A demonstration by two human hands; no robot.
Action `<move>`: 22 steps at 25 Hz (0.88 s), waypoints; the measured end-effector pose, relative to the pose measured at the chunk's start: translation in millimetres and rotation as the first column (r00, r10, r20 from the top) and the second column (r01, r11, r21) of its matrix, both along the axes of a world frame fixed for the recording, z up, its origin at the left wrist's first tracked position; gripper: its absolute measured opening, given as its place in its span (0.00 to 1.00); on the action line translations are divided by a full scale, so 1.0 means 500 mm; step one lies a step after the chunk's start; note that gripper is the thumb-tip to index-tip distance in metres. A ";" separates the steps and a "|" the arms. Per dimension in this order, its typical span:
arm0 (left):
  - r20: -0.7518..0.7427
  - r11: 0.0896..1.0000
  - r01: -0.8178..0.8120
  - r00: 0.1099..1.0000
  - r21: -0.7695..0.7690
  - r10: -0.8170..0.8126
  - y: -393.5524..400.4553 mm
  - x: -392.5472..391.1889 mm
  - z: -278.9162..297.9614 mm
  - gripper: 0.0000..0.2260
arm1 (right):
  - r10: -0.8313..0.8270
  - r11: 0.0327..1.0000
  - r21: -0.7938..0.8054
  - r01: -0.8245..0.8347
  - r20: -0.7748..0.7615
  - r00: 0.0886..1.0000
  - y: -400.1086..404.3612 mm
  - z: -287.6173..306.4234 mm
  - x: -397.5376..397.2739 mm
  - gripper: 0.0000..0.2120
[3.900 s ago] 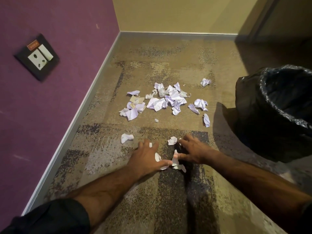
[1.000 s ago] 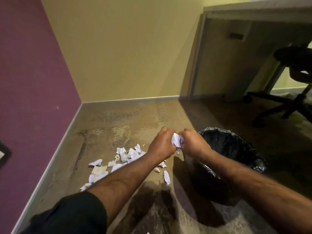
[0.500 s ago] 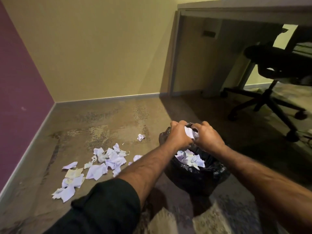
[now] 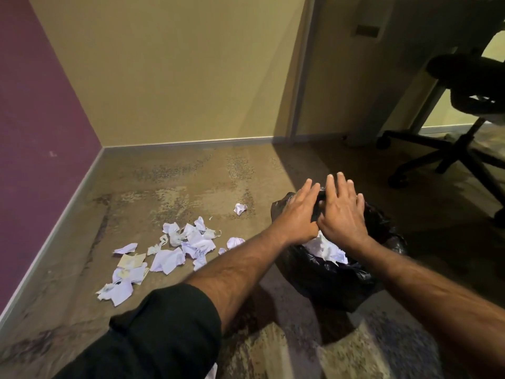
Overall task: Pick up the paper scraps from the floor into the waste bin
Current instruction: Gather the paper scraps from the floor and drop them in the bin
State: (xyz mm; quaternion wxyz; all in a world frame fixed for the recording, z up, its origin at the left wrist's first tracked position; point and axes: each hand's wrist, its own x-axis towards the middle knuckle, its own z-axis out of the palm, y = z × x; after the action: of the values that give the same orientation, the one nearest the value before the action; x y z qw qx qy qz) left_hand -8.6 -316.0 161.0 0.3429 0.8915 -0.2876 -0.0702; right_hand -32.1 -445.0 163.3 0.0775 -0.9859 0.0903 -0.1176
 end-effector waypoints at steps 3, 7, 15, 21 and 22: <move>0.280 0.986 -0.105 0.958 0.133 0.064 0.050 0.002 -0.017 0.36 | 0.026 0.998 -0.050 -0.022 0.084 0.996 0.040 -0.025 0.013 0.33; 0.395 0.931 -0.290 0.900 0.224 0.186 0.163 0.025 -0.032 0.38 | 0.083 0.994 -0.080 -0.075 0.100 0.992 0.136 -0.054 0.046 0.35; 0.359 0.798 -0.526 0.835 0.296 0.417 0.428 -0.006 -0.136 0.42 | 0.288 0.956 -0.063 -0.287 0.019 0.957 0.374 -0.163 0.040 0.34; 0.326 0.738 -0.549 0.833 0.393 0.446 0.555 -0.120 -0.255 0.42 | 0.417 0.907 -0.030 -0.421 -0.083 0.905 0.465 -0.270 -0.049 0.33; 0.333 0.733 -0.533 0.844 0.422 0.421 0.569 -0.145 -0.276 0.41 | 0.442 0.896 -0.007 -0.445 -0.104 0.891 0.468 -0.286 -0.065 0.33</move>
State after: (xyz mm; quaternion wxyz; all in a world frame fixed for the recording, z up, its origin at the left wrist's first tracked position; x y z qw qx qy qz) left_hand -81.3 -31.4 23.2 0.0737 0.9947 -0.0547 0.0453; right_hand -64.8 -211.1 20.3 0.0824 -0.9862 -0.1349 -0.0486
